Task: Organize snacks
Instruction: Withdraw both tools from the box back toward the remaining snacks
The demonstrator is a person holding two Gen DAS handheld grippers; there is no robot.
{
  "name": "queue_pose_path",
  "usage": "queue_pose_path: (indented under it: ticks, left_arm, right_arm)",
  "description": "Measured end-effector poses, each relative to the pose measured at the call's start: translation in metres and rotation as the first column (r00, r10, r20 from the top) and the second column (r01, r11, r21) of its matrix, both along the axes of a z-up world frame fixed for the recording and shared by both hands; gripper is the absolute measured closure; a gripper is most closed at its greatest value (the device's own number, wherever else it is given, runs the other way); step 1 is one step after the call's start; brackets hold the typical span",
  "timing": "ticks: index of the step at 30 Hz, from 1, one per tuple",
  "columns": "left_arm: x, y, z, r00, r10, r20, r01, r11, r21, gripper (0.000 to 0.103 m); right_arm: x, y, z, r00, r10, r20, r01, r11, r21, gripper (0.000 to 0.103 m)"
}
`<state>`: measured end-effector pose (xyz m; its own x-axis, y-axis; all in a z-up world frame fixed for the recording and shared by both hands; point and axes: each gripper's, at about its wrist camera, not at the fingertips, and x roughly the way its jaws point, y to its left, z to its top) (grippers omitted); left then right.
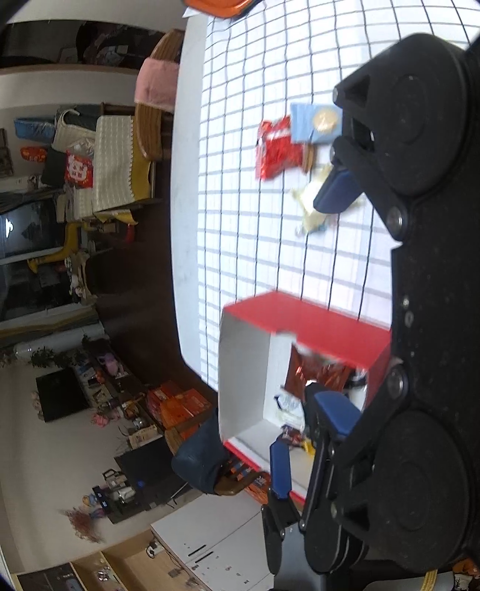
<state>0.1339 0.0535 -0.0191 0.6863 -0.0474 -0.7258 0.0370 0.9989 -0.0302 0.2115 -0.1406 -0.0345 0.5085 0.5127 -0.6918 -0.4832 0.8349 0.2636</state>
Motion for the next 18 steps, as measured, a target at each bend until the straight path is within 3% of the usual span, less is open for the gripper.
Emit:
queue_pose_path:
  ticks: [9,18]
  left_arm:
    - [0.025,-0.05,-0.023,0.999,0.033,-0.027,-0.033,0.999,0.002,0.017]
    - [0.04,-0.075,-0.04,0.995,0.097,-0.036,-0.096,0.995,0.006,0.017]
  right_arm:
    - [0.024,-0.058,-0.027,0.999,0.026,0.025,-0.024,0.997,-0.079,0.0]
    - [0.064,-0.062,-0.075,0.985,0.17,0.031,-0.164,0.975,-0.15,0.003]
